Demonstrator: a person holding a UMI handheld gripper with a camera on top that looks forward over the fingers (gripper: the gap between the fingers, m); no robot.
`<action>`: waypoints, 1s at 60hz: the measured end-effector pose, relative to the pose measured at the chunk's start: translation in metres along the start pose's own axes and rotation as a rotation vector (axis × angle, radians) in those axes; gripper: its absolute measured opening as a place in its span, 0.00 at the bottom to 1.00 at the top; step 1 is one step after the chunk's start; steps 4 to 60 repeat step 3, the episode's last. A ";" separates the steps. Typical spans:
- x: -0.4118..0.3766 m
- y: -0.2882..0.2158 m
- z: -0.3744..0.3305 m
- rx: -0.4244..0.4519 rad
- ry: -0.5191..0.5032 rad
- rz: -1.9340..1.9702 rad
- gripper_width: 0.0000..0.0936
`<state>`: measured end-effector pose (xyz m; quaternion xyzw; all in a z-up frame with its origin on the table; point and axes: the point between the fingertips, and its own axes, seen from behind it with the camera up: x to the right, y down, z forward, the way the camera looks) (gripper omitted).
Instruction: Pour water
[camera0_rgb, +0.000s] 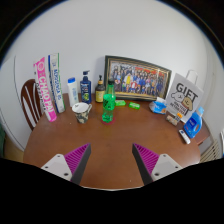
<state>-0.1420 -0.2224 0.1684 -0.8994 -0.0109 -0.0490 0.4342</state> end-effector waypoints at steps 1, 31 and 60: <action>0.001 -0.001 -0.001 0.005 0.002 -0.004 0.91; 0.004 -0.003 -0.002 0.013 0.006 -0.012 0.91; 0.004 -0.003 -0.002 0.013 0.006 -0.012 0.91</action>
